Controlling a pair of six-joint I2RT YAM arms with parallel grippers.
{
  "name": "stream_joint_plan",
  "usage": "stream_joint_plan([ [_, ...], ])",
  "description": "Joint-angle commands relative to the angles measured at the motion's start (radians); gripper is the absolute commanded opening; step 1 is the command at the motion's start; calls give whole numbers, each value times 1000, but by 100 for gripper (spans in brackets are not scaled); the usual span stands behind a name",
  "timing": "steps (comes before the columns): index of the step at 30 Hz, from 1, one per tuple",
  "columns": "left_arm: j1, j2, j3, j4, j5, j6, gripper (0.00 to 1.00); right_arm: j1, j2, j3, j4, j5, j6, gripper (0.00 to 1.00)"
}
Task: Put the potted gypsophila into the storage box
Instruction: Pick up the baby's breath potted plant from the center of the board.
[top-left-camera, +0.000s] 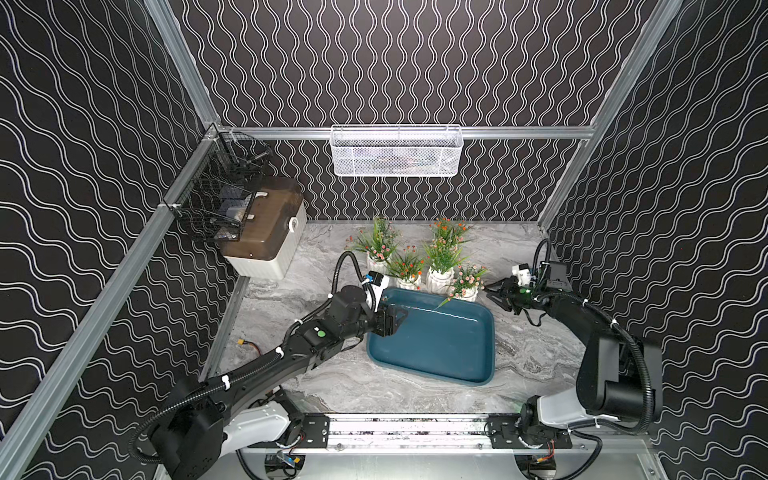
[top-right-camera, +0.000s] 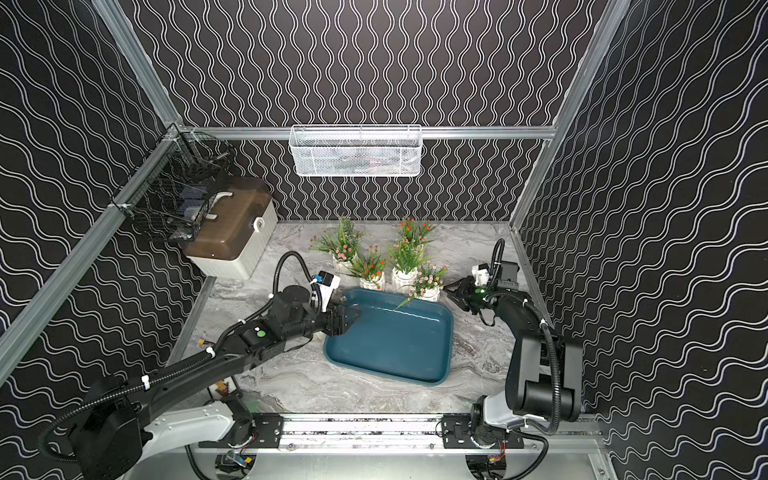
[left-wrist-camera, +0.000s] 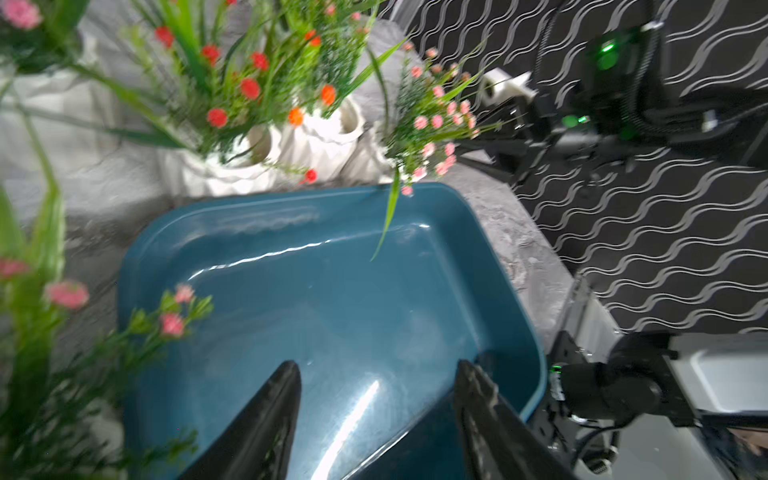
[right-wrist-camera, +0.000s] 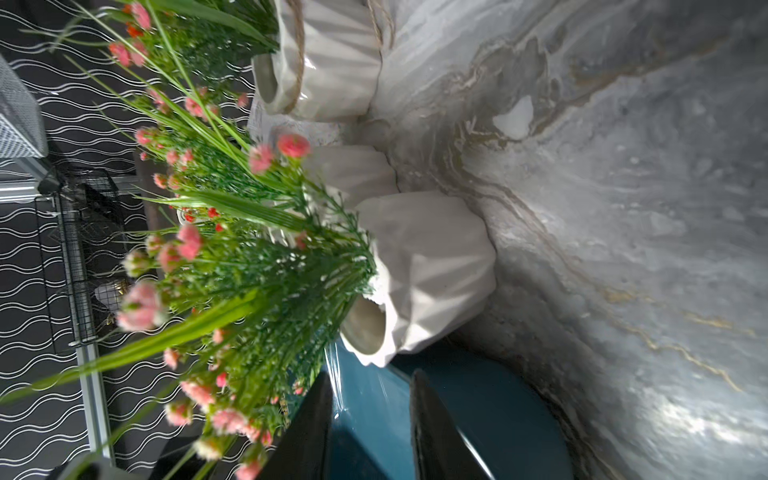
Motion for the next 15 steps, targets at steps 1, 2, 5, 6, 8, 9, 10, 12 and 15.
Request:
stream_joint_plan([
  [1, -7, -2, -31, 102, -14, -2, 62, 13, 20, -9, 46, -17, 36, 33],
  [2, -7, -2, -32, 101, -9, -12, 63, 18, 24, -14, 55, -9, 40, 33],
  [5, -23, -11, -28, 110, 18, 13, 63, 36, 32, -13, 60, 27, 48, 33],
  [6, -26, -13, -34, 123, 22, 12, 63, 42, 37, -6, 58, 32, 47, 33],
  [8, -31, -8, -37, 137, 50, 13, 63, 55, 49, 8, 51, 37, 43, 33],
  [9, -33, -2, -33, 138, 60, 13, 64, 59, 55, 17, 44, 43, 41, 33],
  [10, -35, 3, -29, 136, 63, 13, 63, 67, 61, 27, 31, 54, 35, 33],
  [12, -37, 9, -25, 127, 60, 15, 63, 76, 70, 40, 12, 84, 27, 31],
  [15, -42, -1, -24, 117, 44, 24, 64, 90, 78, 50, -7, 131, 17, 30],
])
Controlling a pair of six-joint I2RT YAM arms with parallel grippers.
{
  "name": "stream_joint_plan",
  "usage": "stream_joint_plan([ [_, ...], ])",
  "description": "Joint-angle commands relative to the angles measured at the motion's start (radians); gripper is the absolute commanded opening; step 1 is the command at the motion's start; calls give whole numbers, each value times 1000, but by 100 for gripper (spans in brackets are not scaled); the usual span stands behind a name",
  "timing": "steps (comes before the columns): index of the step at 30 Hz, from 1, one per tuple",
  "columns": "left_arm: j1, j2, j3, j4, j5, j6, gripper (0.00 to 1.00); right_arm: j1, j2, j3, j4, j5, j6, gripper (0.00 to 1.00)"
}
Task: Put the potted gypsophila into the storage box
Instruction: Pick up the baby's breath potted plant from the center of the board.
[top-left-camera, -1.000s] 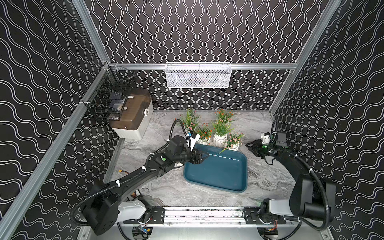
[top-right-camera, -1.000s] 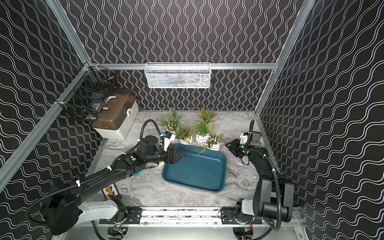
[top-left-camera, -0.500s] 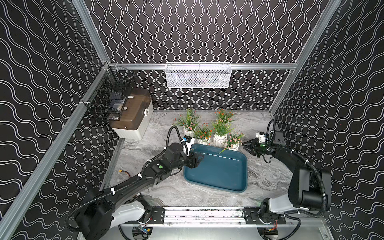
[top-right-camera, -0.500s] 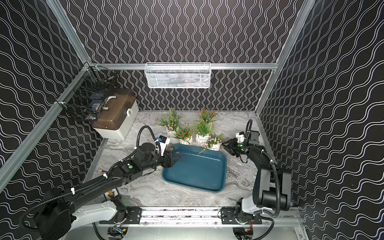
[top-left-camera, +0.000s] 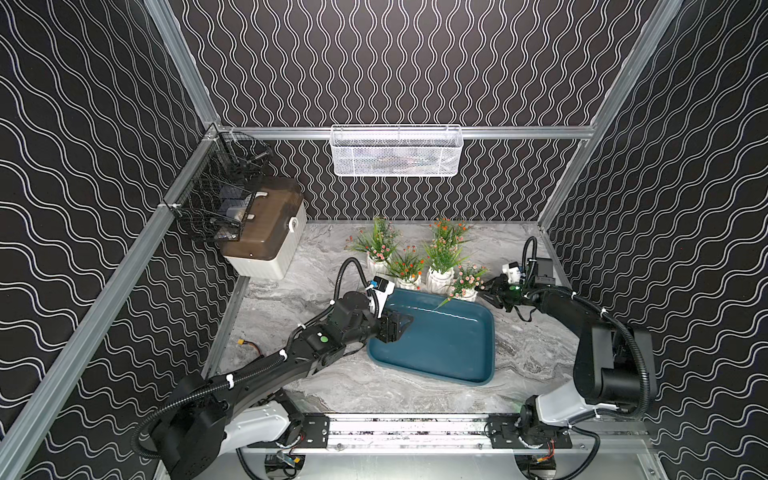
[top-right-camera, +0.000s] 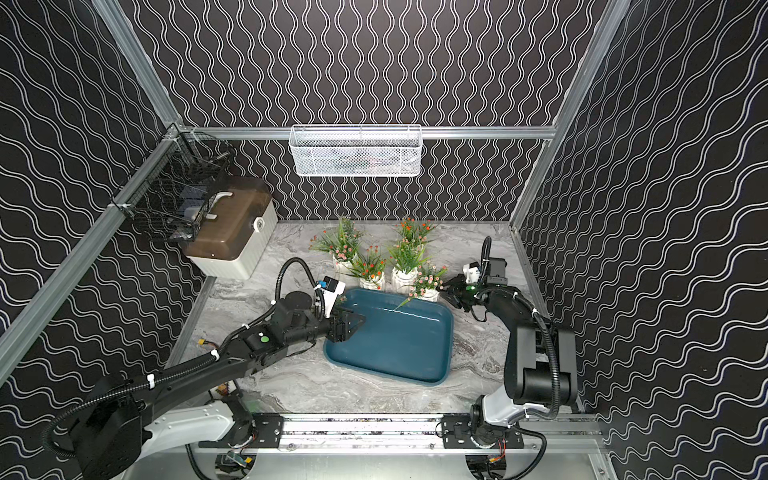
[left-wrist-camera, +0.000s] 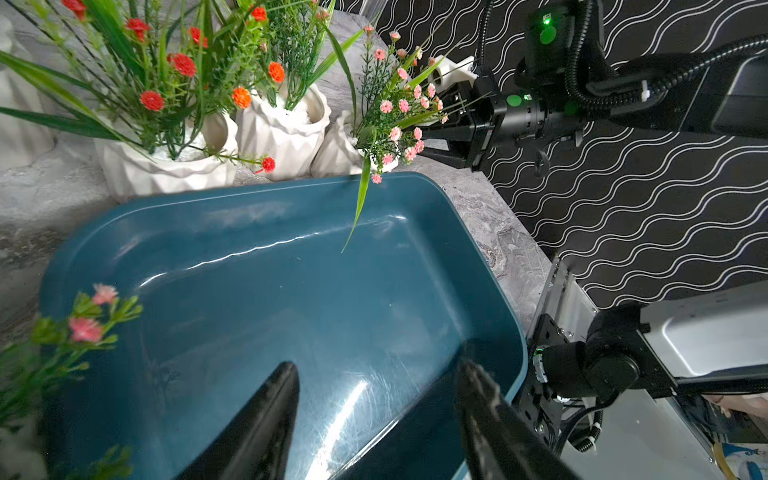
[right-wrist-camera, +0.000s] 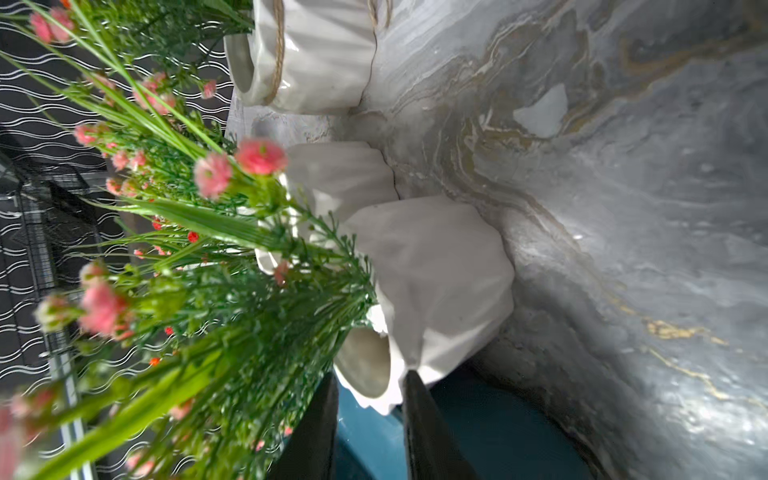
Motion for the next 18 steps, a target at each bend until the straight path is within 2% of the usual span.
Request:
stream_joint_plan([
  [1, -4, -12, 4, 23, -6, 24, 64, 14, 11, 21, -43, 69, -20, 30],
  [8, -8, -23, 0, 20, -17, 25, 64, 58, 27, 56, -105, 176, -53, 31],
  [18, -11, -10, 2, 14, -26, 13, 64, 86, 68, 85, -137, 239, -80, 29],
])
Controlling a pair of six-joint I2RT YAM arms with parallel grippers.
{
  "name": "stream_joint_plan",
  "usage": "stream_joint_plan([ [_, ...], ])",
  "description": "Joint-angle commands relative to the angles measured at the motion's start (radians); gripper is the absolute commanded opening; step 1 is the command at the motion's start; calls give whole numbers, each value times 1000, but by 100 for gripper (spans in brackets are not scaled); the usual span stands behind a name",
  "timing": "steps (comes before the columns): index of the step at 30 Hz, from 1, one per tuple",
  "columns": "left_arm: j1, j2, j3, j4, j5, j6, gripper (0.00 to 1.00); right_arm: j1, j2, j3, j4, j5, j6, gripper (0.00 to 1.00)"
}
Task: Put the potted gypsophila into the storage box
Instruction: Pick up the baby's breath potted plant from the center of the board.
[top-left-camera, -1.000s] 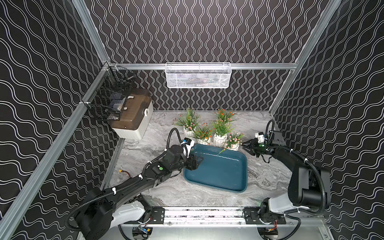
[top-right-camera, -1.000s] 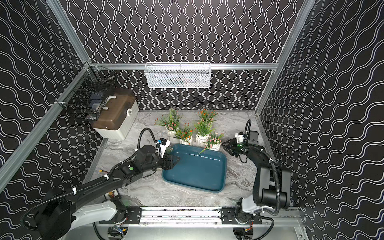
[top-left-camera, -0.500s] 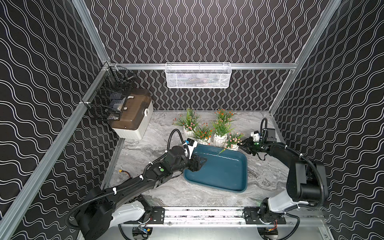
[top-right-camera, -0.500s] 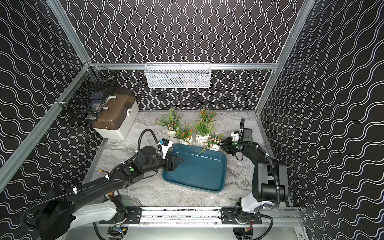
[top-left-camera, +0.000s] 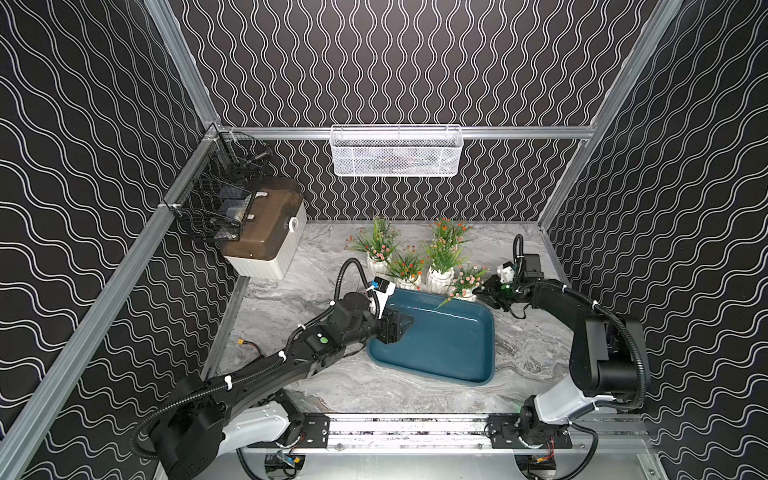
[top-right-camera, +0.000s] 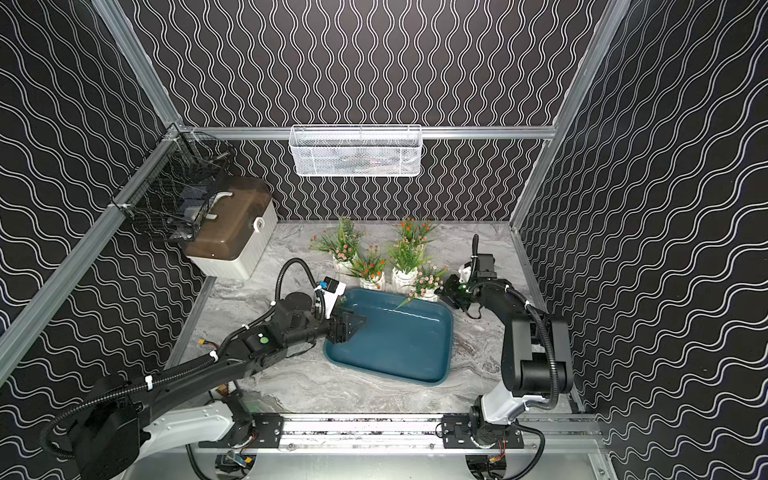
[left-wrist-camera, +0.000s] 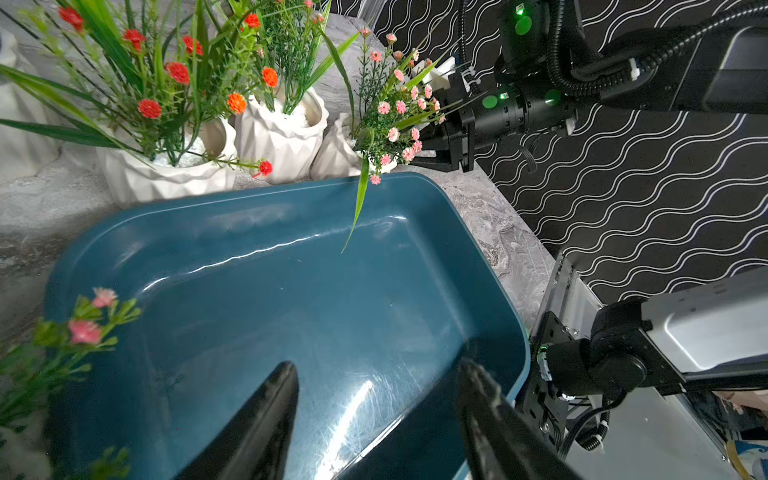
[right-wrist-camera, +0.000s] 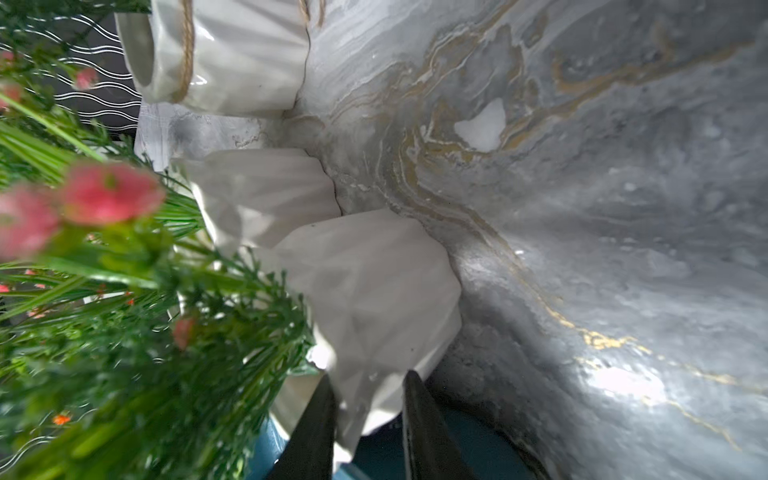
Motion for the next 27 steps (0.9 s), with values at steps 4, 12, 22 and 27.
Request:
stream_joint_plan([
  [4, -1, -3, 2, 15, -16, -5, 64, 26, 29, 44, -69, 77, -41, 29],
  [12, -1, 8, 5, 8, -20, -2, 64, 68, 52, 101, -123, 154, -62, 25],
  [22, -3, 1, 0, 10, -41, 0, 64, 81, 40, 125, -143, 174, -60, 15],
  [27, -2, 4, 0, 4, -41, -1, 64, 81, 36, 140, -155, 178, -56, 12],
])
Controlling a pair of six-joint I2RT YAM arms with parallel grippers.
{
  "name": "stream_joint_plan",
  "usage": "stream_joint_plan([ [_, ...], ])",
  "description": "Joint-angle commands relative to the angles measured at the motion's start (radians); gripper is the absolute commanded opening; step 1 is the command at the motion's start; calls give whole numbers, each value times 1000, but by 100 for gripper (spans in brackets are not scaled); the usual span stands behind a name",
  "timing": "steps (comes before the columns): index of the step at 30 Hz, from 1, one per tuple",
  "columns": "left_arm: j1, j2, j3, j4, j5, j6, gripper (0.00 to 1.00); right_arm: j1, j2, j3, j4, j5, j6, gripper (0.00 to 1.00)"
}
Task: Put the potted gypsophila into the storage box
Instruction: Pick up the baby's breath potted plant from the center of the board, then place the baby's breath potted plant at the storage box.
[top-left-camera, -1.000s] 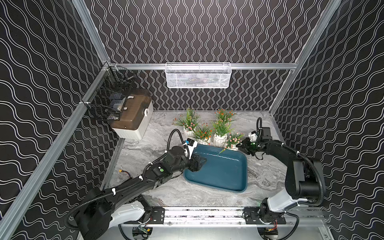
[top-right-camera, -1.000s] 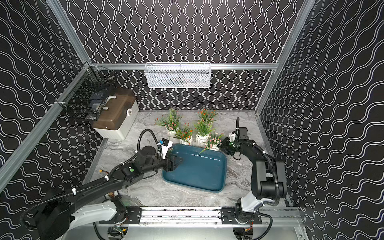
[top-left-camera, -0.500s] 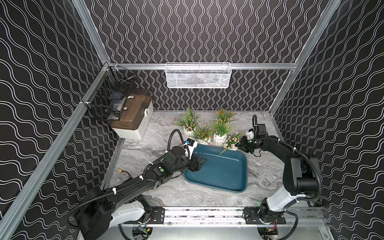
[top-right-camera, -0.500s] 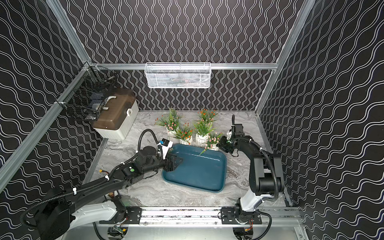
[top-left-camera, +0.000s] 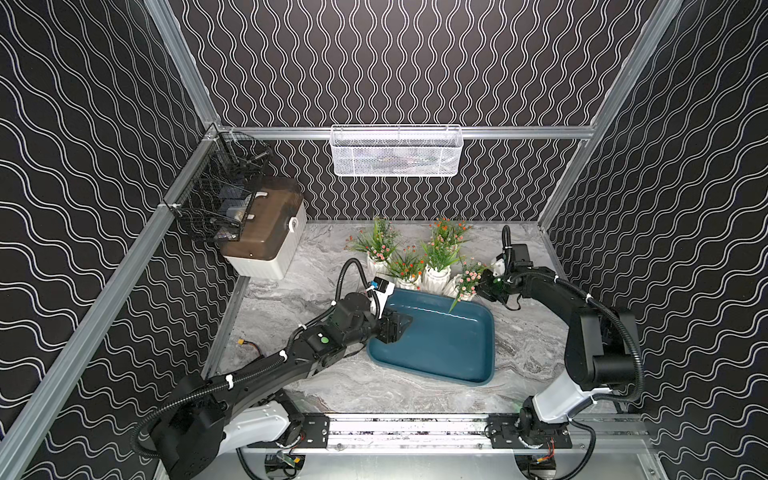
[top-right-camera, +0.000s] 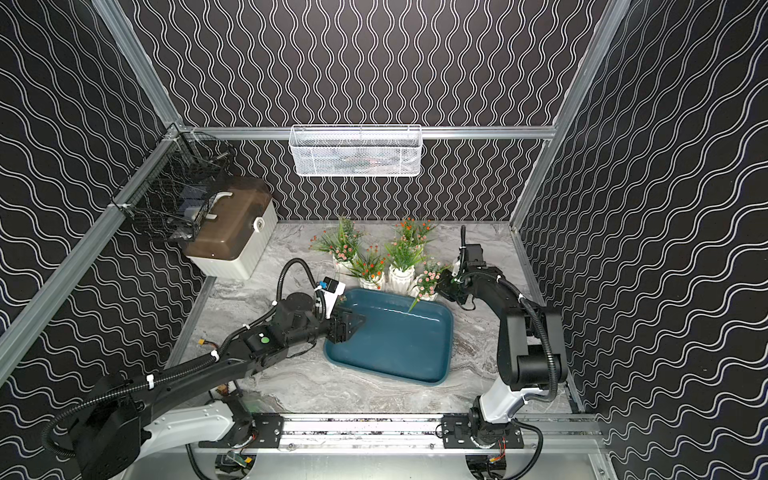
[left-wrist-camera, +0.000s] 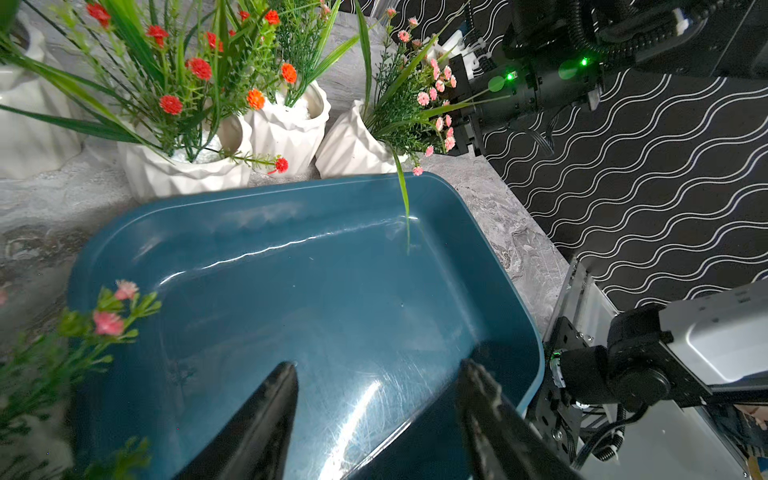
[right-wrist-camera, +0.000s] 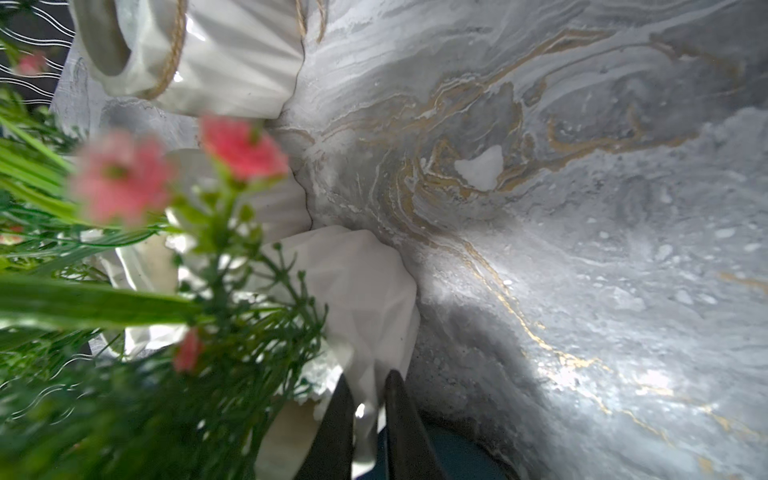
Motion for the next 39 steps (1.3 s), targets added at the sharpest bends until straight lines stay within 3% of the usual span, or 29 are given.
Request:
stream_joint_plan([
  [1, 0, -3, 2, 13, -6, -2, 64, 3, -10, 9, -27, 1, 14, 11],
  [10, -1, -13, 1, 4, -14, 2, 64, 2, -66, 33, -50, 11, 29, 0],
  [27, -1, -53, -3, -24, -23, 18, 64, 15, -325, 114, -184, 47, 46, 0],
  [39, -1, -112, 4, -94, -84, 29, 64, 127, -468, 173, -279, 36, 26, 0],
])
